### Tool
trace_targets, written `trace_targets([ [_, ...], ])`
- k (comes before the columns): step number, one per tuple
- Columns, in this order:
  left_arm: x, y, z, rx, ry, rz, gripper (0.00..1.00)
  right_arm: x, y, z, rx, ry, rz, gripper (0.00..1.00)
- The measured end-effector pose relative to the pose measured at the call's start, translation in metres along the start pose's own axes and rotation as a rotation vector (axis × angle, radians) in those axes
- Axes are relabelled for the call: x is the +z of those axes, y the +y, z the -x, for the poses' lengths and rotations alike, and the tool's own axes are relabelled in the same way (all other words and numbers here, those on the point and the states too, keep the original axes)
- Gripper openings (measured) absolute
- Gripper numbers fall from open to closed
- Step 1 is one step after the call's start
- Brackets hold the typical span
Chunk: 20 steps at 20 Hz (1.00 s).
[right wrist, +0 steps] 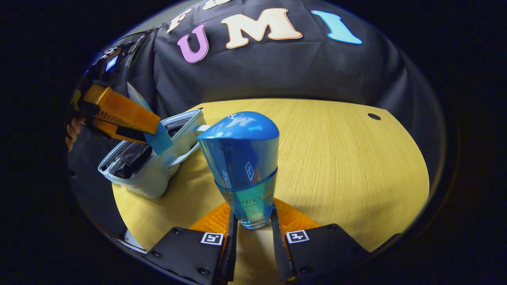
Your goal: First open the suitcase, pack the skin care products into it, and then close the suitcase.
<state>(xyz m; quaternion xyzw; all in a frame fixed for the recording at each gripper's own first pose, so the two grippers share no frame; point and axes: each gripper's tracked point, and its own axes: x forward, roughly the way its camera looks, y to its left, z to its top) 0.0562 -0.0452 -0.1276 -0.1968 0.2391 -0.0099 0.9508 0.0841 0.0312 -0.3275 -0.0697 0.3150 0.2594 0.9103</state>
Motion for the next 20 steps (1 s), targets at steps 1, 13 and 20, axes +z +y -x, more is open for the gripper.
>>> trace_targets([
  [1, 0.001, 0.008, 0.008, 0.01, 0.003, 0.014, 0.39, 0.0, 0.0, -0.001, 0.0, 0.003, 0.002, 0.4],
  [13, -0.047, 0.16, 0.052, 0.206, 0.299, 0.088, 0.39, -0.001, 0.006, 0.001, -0.008, 0.041, 0.005, 0.43],
  [20, -0.049, 0.186, 0.035, 0.195, 0.378, 0.018, 0.41, 0.009, 0.019, 0.012, -0.063, 0.052, -0.024, 0.42],
])
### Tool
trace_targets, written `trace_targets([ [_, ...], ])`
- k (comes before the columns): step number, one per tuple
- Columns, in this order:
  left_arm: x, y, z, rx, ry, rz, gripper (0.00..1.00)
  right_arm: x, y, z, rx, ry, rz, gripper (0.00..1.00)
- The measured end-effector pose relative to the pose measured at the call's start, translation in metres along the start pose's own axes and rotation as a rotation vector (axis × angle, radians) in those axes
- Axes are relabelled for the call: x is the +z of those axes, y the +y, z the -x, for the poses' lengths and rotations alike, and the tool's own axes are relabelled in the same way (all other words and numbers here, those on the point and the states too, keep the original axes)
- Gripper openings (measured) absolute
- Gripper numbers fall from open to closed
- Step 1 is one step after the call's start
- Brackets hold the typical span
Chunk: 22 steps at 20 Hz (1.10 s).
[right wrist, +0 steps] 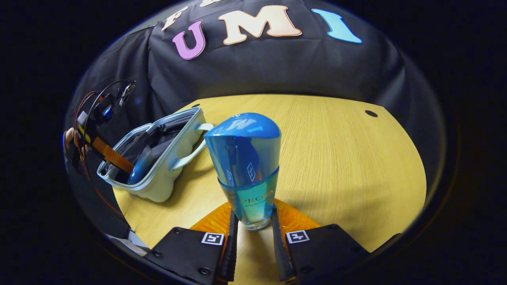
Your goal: First open the suitcase, pack the skin care products into it, and then close the suitcase.
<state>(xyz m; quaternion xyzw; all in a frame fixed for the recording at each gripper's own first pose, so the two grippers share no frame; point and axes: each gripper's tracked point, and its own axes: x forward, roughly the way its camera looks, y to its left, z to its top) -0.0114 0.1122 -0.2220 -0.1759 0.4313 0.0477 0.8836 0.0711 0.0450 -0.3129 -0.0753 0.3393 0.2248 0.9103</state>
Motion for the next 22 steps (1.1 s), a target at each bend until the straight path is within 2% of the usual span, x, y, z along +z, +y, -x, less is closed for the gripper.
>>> trace_targets([
  [1, 0.003, 0.002, 0.004, -0.002, -0.005, -0.012, 0.63, 0.003, 0.006, 0.004, -0.009, -0.001, -0.006, 0.39],
  [2, 0.008, 0.002, 0.01, -0.006, -0.017, -0.027, 0.6, 0.009, 0.013, 0.008, -0.014, -0.007, -0.013, 0.42],
  [5, 0.016, -0.002, 0.03, -0.046, -0.07, -0.055, 0.9, 0.027, 0.042, 0.021, -0.019, -0.021, -0.031, 0.43],
  [6, 0.019, 0.0, 0.036, -0.055, -0.091, -0.069, 0.95, 0.034, 0.054, 0.025, -0.015, -0.024, -0.035, 0.42],
  [9, 0.023, 0.009, 0.058, -0.069, -0.143, -0.08, 0.97, 0.055, 0.099, 0.036, 0.026, -0.028, -0.039, 0.42],
  [13, 0.02, 0.026, 0.083, -0.099, -0.206, -0.03, 0.97, 0.071, 0.162, 0.036, 0.12, -0.008, -0.017, 0.42],
  [14, 0.017, 0.03, 0.087, -0.104, -0.216, -0.018, 0.97, 0.071, 0.175, 0.031, 0.141, 0.009, 0.0, 0.39],
  [18, 0.005, 0.054, 0.099, -0.082, -0.256, 0.049, 0.97, 0.062, 0.222, 0.008, 0.22, 0.113, 0.052, 0.42],
  [19, 0.001, 0.061, 0.103, -0.069, -0.268, 0.07, 0.97, 0.058, 0.229, 0.001, 0.227, 0.15, 0.082, 0.39],
  [20, 0.001, 0.069, 0.105, -0.051, -0.281, 0.082, 0.97, 0.05, 0.236, -0.008, 0.229, 0.193, 0.114, 0.42],
  [22, -0.006, 0.084, 0.11, -0.016, -0.288, 0.093, 0.97, 0.036, 0.244, -0.021, 0.231, 0.288, 0.156, 0.39],
])
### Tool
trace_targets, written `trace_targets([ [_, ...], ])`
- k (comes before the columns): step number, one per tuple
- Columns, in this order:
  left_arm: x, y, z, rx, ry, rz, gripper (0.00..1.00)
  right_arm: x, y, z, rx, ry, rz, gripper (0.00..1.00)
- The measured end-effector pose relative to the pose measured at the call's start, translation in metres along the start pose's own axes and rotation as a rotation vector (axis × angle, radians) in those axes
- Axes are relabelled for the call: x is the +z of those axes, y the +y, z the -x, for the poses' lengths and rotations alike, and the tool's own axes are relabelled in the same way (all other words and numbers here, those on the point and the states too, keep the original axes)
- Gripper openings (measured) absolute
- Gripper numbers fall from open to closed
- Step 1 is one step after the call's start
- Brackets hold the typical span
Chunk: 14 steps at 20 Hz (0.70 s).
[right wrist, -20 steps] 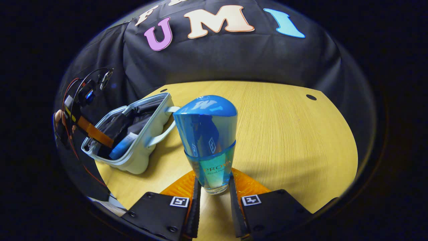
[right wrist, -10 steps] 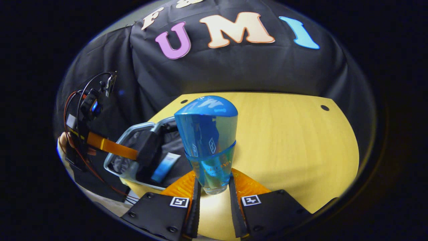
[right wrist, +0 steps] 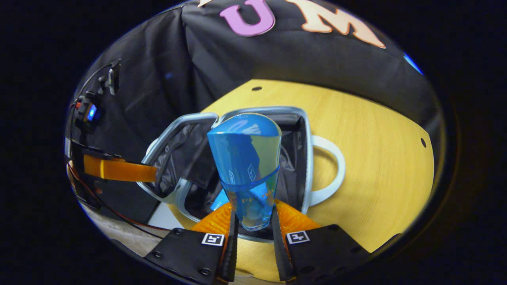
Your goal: First open the suitcase, pack the skin care products into it, and then close the suitcase.
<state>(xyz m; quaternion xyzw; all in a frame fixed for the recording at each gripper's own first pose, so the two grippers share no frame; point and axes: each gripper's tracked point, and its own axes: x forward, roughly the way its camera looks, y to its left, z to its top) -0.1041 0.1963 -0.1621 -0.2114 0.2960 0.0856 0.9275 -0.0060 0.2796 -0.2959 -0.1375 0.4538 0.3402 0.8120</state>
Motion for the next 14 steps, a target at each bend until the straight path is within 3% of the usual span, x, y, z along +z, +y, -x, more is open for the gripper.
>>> trace_targets([
  [3, -0.003, 0.015, 0.008, 0.02, -0.009, 0.027, 0.97, -0.011, 0.0, -0.014, -0.005, 0.093, 0.009, 0.42],
  [7, -0.009, 0.03, 0.019, 0.011, -0.008, 0.087, 0.96, -0.032, -0.005, -0.031, -0.049, 0.19, -0.007, 0.39],
  [14, 0.007, 0.104, 0.039, 0.075, -0.036, 0.196, 0.97, -0.038, -0.011, -0.038, -0.138, 0.21, -0.035, 0.42],
])
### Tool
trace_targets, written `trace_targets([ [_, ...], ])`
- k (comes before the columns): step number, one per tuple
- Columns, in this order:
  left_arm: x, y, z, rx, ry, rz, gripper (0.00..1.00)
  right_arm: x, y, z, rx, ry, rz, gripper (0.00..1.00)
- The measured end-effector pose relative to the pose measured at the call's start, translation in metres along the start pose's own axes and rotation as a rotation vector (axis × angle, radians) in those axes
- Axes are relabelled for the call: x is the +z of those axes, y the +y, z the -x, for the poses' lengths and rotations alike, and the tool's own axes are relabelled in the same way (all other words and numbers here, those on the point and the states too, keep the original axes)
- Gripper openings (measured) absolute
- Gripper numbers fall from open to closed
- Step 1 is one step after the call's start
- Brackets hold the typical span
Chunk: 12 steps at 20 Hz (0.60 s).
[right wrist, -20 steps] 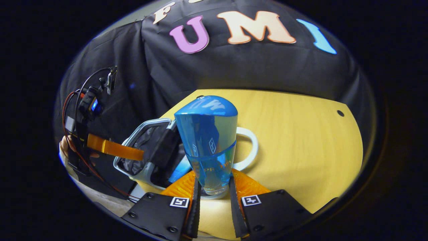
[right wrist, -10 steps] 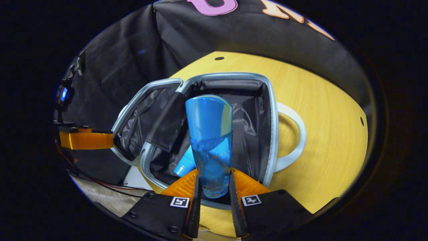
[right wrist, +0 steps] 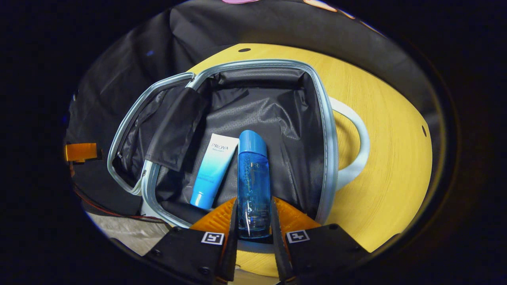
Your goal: First open the suitcase, pack the skin care products into it, and then close the suitcase.
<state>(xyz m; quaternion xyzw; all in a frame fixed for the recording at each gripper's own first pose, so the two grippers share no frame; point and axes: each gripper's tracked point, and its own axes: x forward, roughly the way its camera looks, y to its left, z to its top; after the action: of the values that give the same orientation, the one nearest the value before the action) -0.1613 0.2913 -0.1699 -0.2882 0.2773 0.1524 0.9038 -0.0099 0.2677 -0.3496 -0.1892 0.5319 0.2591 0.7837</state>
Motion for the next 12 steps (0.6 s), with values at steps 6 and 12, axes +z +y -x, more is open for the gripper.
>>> trace_targets([
  [6, 0.039, 0.09, 0.0, 0.135, -0.035, 0.034, 0.97, 0.023, 0.022, 0.007, 0.083, -0.105, -0.061, 0.83],
  [12, 0.071, 0.149, -0.012, 0.196, -0.05, 0.061, 0.97, 0.047, 0.002, 0.038, 0.054, -0.213, -0.188, 0.98],
])
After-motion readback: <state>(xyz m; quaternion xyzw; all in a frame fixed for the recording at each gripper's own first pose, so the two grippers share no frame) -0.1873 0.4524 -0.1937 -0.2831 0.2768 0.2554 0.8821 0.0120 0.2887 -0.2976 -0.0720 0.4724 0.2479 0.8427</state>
